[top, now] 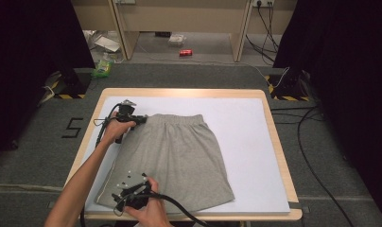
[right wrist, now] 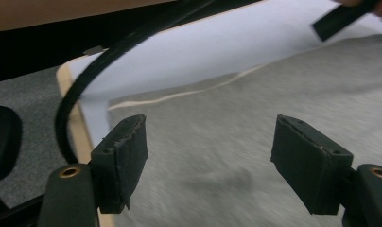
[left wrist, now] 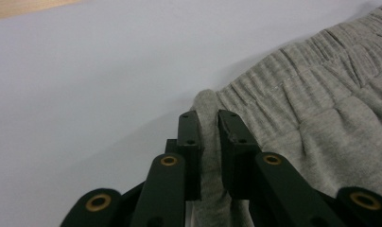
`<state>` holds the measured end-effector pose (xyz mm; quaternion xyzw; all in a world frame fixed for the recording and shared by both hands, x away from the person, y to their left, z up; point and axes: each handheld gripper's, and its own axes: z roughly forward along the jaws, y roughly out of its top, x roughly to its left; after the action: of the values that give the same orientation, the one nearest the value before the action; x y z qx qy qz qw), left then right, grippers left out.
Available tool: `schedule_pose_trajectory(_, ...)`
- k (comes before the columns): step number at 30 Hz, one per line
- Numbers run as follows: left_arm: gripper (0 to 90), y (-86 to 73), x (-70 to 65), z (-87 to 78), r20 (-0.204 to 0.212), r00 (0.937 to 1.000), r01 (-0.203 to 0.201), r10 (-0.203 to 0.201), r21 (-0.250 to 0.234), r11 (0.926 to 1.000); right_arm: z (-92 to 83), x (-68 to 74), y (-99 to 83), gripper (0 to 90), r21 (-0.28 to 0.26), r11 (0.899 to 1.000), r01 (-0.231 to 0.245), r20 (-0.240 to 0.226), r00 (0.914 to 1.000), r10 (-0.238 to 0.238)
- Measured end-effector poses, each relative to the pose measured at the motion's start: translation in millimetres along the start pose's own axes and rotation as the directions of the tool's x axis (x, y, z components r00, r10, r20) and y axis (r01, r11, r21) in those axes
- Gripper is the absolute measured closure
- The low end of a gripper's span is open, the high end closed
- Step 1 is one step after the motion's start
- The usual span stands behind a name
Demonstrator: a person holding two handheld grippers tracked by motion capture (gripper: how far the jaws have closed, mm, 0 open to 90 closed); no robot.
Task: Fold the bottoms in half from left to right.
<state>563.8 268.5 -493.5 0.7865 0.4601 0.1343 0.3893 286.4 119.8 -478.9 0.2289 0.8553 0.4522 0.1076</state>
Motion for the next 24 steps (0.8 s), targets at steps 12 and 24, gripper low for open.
schedule_pose_trajectory(12,78.9,1.0,0.2,0.1,0.000,1.0000,-0.002,0.002,0.007,1.0000,31.9,26.3,8.5,35.6,0.022,0.999,0.038,-0.038,0.9986,-0.038)
schedule_pose_trajectory(24,78.6,0.3,1.3,0.2,0.009,0.9999,0.006,-0.006,0.000,1.0000,56.4,43.8,5.6,44.6,0.045,0.997,0.057,-0.041,0.9976,-0.055)
